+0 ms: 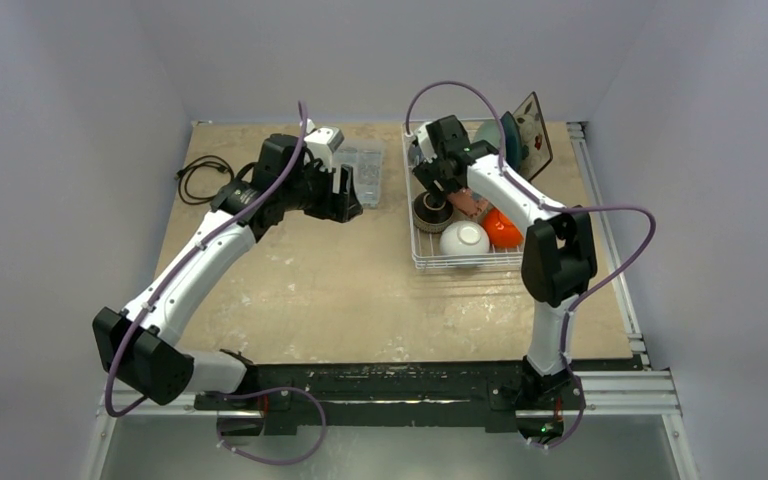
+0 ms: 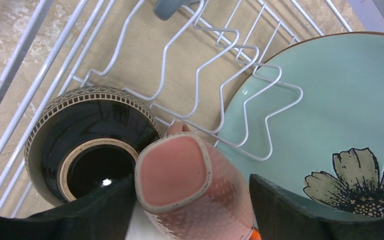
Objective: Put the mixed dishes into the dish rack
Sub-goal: Pick up the cup from the dish rack.
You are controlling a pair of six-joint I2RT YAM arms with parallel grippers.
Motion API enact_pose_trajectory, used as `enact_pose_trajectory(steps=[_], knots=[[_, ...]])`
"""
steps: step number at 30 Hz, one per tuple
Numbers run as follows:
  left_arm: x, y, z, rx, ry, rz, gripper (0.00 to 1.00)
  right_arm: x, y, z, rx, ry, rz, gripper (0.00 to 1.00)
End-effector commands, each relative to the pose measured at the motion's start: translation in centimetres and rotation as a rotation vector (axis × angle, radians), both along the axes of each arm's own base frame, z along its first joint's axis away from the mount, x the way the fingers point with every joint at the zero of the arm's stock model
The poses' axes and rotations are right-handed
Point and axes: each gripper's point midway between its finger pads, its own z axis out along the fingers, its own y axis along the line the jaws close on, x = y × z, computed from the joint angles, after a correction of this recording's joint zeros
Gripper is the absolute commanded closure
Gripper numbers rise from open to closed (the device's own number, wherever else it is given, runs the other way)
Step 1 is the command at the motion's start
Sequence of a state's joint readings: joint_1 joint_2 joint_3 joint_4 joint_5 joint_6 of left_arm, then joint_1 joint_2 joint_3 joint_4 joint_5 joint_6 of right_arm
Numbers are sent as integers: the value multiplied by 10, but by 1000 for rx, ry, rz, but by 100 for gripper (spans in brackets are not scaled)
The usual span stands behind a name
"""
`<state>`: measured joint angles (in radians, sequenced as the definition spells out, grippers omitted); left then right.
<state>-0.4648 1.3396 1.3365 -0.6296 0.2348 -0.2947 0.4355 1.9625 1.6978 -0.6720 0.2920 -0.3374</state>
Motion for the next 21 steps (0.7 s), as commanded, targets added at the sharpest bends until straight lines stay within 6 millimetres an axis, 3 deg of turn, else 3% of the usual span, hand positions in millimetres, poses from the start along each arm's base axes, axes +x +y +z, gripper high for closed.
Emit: enact_pose_trajectory(steps=[1,7,11,13,15,18,21], knots=[[5,-5,7,-32,-25,-12,31,8,-6,16,3,-48,-12,25],[6,-7,4,-31,-18,-16,31,10,1,-4,42,20,36,15],[6,-7,3,-31,-13,-20,31,9,4,-14,56,48,61,22],[7,-7,2,-29,-11,-19,31,8,6,-15,61,55,81,34],[7,-8,1,-30,-7,-22,31,9,6,-13,58,49,84,59],[7,-9,0,-31,-3,-24,31,12,4,1,56,13,91,87],[7,-9,-1,-32,1,-26,31,14,6,24,77,-51,96,98]])
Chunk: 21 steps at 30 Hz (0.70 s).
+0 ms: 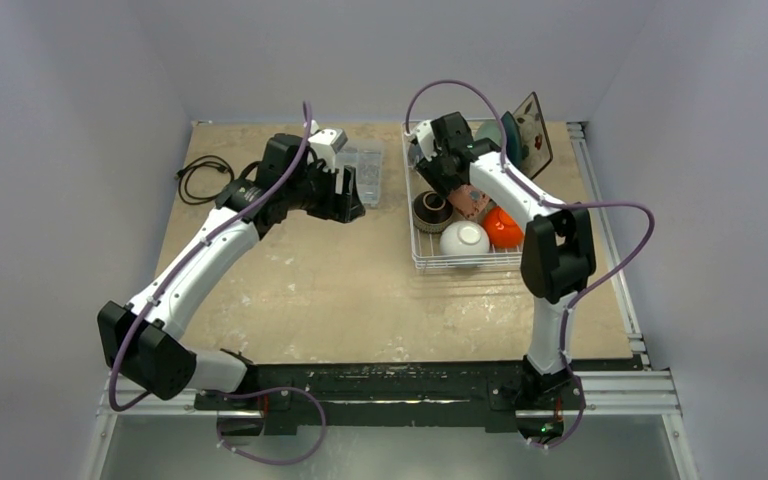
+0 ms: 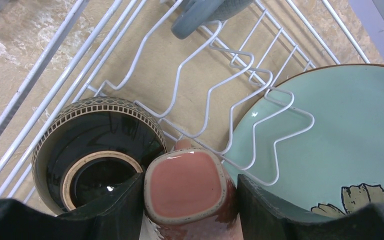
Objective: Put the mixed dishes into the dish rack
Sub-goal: Pick up the cup from the dish rack.
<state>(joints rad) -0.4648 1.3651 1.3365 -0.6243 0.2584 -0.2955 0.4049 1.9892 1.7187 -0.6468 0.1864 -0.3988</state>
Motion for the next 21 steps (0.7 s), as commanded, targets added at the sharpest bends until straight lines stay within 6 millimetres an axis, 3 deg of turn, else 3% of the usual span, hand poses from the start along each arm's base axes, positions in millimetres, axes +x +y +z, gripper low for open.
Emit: enact_pose_trajectory(steps=[1,5,11,15,21], knots=[[6,-4,6,-28,-22,-7,31,3,0,40,40,-92,16,100],[5,-6,5,-33,-14,-11,31,5,3,83,107,-229,16,100],[5,-6,5,-35,-11,-15,31,5,9,131,281,-455,-14,100],[5,-6,5,-35,-11,-15,31,11,19,145,408,-562,-24,100],[5,-6,4,-31,-10,-13,31,32,29,150,504,-700,-1,100]])
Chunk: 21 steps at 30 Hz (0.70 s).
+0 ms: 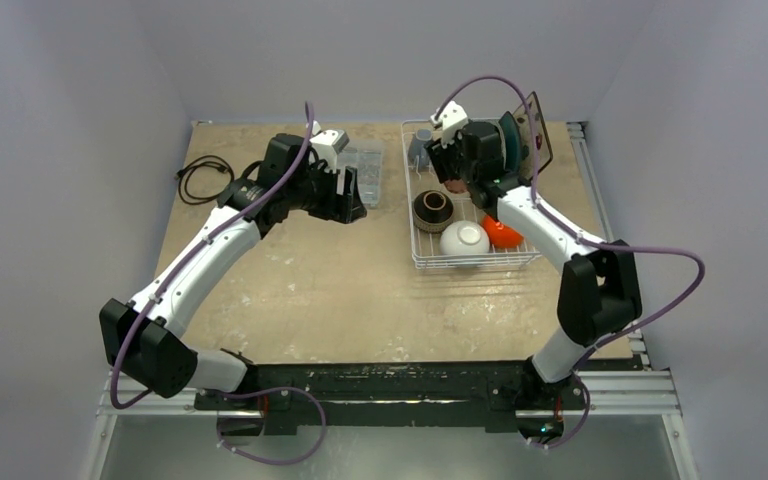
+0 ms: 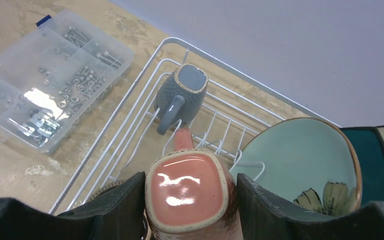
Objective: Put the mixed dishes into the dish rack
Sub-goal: Pick up the cup from the dish rack.
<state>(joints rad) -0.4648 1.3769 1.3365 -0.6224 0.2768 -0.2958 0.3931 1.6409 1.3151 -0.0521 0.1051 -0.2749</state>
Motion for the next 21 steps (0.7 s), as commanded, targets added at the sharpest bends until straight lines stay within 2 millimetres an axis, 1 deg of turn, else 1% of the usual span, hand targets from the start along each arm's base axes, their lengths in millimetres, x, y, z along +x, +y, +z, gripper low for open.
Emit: enact_pose_trajectory(steps=[1,3,5,9,11,14,17,21], knots=[[5,-2,7,-25,-23,2,31,32,15,58,150,-266,19,100],[6,-2,6,-21,-21,3,31,40,17,62,141,-287,44,100],[7,-3,5,-18,-19,3,31,50,15,65,118,-290,57,100],[6,-4,4,-23,-13,-2,31,65,6,77,85,-320,116,100],[6,-4,5,-26,-13,-4,31,73,1,76,65,-315,154,100],[7,-4,4,-25,-11,-1,31,76,2,77,32,-300,264,100],[8,-3,3,-29,-4,0,31,75,10,79,-10,-317,372,100],[10,-3,0,-36,10,2,31,87,4,77,-34,-310,394,100]])
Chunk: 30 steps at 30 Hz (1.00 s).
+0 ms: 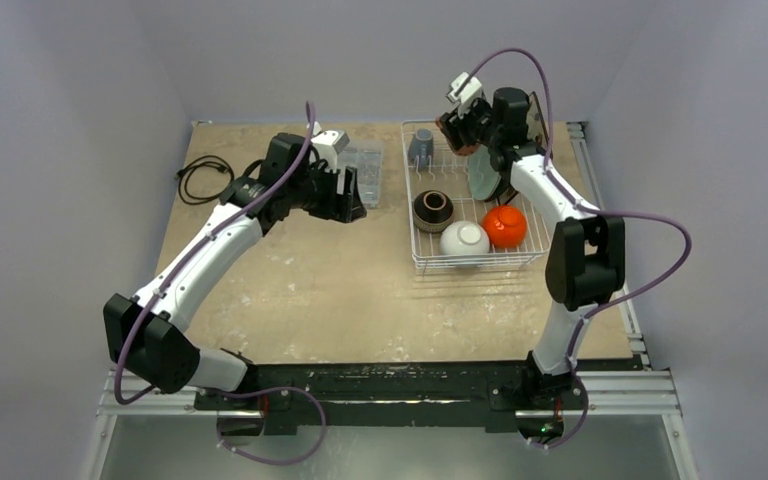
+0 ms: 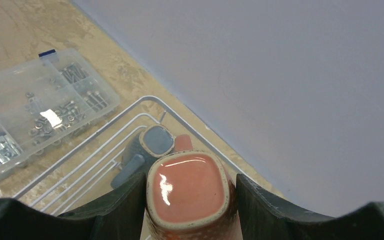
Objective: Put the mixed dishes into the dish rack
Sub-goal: Pick up the cup from the dish rack.
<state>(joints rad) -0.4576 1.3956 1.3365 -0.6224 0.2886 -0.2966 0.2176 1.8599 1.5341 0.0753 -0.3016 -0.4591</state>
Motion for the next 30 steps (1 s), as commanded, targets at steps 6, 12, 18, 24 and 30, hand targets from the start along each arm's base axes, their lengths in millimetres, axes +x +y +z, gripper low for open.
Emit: enact_pose_trajectory(steps=[6,12,18,24,30], knots=[[12,-1,3,-49,11,14,31,10,4,62,125,-89,62,100],[13,-2,0,-70,33,12,31,-32,6,74,331,1,22,100],[11,-5,3,-90,38,3,31,-79,1,94,504,46,-42,100],[9,-6,6,-103,36,-1,31,-127,9,88,654,116,-67,100],[8,-6,8,-109,30,-2,31,-166,30,80,689,65,31,100]])
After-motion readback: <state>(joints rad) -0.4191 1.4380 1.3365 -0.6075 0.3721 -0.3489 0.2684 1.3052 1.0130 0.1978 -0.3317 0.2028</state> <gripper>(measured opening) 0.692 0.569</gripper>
